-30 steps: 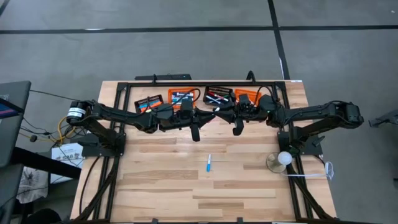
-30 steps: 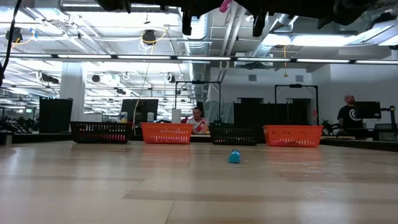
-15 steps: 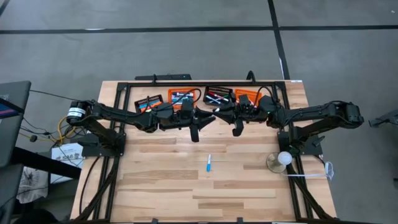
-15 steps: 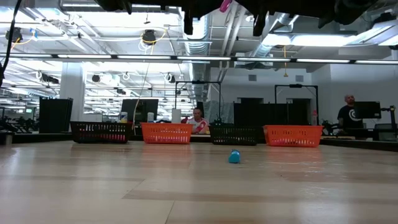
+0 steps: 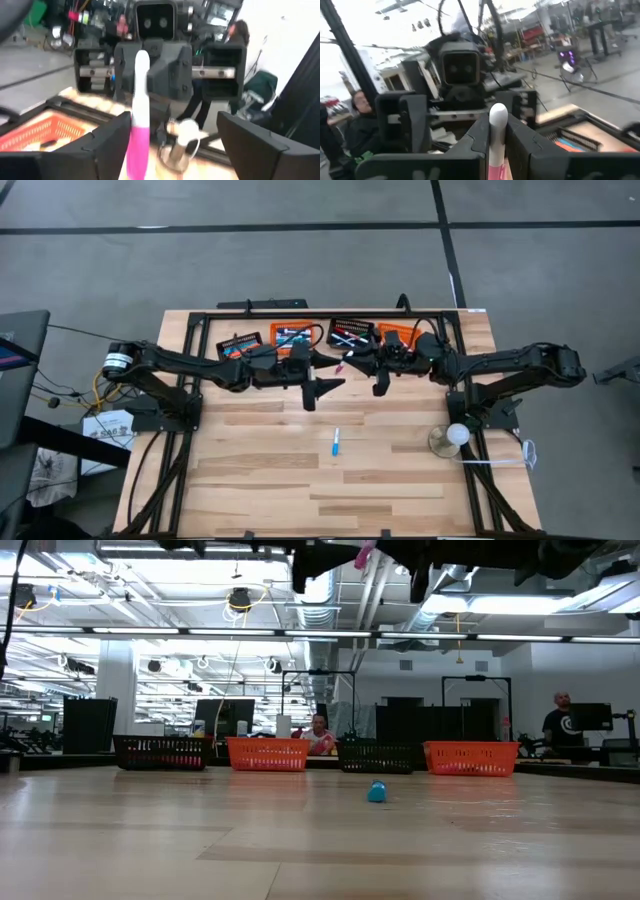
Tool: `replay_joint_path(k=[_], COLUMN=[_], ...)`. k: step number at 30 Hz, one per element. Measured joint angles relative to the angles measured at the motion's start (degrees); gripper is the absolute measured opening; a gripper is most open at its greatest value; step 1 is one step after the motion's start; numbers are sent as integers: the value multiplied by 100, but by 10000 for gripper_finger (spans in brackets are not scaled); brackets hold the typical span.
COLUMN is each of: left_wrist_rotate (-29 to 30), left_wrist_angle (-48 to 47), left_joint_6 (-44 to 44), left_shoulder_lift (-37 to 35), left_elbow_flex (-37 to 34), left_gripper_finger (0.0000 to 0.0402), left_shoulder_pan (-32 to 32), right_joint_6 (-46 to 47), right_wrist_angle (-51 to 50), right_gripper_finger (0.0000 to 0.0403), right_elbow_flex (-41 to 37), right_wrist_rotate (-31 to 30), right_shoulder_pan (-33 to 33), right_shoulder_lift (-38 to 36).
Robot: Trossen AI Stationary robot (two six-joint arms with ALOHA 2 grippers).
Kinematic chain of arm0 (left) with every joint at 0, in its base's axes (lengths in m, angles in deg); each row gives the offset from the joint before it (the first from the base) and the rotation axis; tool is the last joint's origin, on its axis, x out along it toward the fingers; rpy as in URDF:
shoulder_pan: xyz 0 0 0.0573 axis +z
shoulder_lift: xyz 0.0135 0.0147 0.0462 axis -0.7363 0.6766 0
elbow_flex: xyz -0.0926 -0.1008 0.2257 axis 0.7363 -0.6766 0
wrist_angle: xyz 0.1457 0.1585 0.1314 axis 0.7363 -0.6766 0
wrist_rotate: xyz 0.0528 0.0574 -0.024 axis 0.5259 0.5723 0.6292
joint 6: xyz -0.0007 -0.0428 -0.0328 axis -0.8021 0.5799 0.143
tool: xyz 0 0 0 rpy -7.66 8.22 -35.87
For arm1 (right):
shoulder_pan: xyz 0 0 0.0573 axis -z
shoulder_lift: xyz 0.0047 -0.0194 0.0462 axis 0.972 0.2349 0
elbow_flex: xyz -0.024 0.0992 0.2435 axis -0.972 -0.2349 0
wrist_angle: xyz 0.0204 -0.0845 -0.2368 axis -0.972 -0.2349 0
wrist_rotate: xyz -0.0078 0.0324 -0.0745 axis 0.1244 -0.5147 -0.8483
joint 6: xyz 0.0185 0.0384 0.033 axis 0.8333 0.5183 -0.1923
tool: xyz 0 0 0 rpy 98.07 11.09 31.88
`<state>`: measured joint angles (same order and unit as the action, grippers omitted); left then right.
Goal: Pick & Place Markers
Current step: Put the small pink highlighter pen into the right orange bin
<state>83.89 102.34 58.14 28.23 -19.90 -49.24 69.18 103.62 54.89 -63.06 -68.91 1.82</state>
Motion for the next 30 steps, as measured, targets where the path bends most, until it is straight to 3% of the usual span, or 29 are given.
replay_joint_path(k=[7, 11, 15, 20, 25, 30], left_wrist_rotate=[-11, 4, 106, 813, 839, 829], left_wrist_angle=[-1847, -2402, -2289, -1770, -697, -344], left_joint_6=[-105, -454, -476, -68, 146, 132], left_shoulder_lift=[-679, -1047, -1370, -1978, -2713, -3410], left_elbow_flex=[-2, -2, -175, -1196, -2347, -3128], left_gripper_finger=[314, 313, 313, 315, 313, 314], left_shoulder_pan=[7, -38, -46, -39, -127, -163], right_joint_6=[-138, -298, -345, -445, -457, -787], right_wrist_angle=[-957, -1759, -2655, -3686, -4757, -5763], right_gripper_finger=[26, 26, 26, 26, 26, 26], right_elbow_flex=[-4, -4, -4, -4, 29, 365], right_wrist_rotate=[-198, -385, -631, -871, -887, -898], right_shoulder_pan=[208, 400, 653, 1043, 1620, 2212], right_shoulder_lift=[-336, -663, -1026, -1387, -1477, -1168])
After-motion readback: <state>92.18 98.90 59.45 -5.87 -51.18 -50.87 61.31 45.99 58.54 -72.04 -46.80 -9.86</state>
